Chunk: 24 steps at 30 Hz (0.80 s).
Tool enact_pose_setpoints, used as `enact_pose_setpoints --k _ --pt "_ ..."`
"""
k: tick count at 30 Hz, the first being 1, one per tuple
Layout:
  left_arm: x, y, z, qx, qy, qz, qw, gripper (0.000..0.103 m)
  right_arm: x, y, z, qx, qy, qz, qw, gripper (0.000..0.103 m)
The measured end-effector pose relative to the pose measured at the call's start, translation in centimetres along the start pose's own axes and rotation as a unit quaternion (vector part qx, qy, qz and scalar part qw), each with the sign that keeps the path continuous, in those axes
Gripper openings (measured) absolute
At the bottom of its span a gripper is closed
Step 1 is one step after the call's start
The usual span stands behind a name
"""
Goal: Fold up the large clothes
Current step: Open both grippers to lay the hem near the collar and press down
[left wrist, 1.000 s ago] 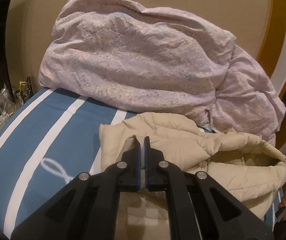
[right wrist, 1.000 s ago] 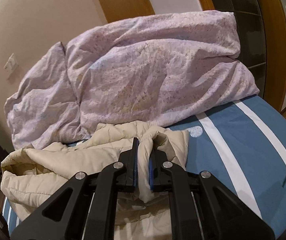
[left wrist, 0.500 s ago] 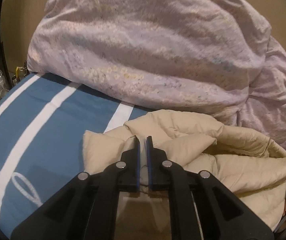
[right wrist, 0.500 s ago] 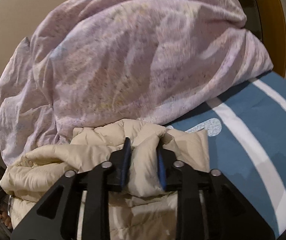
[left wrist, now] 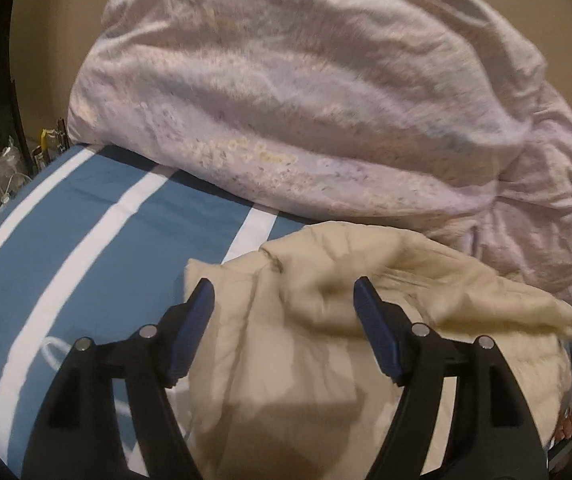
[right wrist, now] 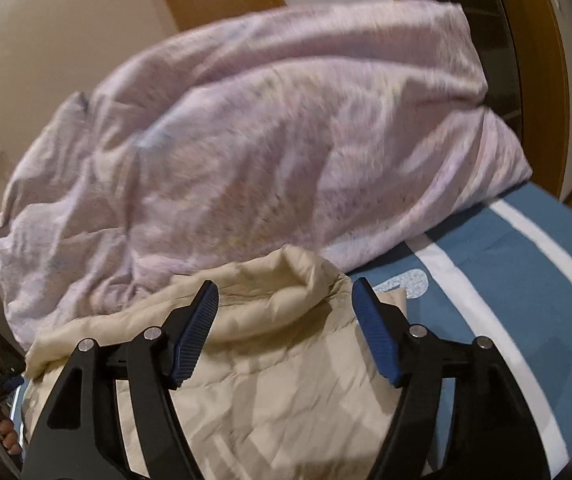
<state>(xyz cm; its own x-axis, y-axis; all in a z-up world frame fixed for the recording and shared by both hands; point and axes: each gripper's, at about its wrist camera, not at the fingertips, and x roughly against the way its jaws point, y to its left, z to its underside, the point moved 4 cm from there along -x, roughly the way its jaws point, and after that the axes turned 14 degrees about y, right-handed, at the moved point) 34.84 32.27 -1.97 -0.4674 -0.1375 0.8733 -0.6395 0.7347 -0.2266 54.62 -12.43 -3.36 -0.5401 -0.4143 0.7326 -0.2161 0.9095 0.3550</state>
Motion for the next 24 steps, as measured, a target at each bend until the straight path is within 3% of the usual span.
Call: enact_pose_setpoints --k 8,11,18,24 --pt "1.9 -4.0 1.6 -0.066 -0.014 -0.022 0.9975 0.076 -1.3 2.7 1.0 0.047 0.041 0.011 0.998 0.070" --pt "0.4 -5.5 1.5 -0.079 -0.002 -0.032 0.9963 0.076 -3.5 3.5 1.2 0.072 0.065 0.044 0.994 0.067" --pt "-4.6 -6.9 -0.3 -0.090 0.012 -0.101 0.9908 0.076 -8.5 2.7 0.1 0.083 0.098 0.126 0.984 0.065" --pt "-6.8 -5.7 -0.2 -0.075 0.011 -0.103 0.9918 0.081 -10.0 0.3 1.0 0.051 0.112 0.130 0.984 0.066"
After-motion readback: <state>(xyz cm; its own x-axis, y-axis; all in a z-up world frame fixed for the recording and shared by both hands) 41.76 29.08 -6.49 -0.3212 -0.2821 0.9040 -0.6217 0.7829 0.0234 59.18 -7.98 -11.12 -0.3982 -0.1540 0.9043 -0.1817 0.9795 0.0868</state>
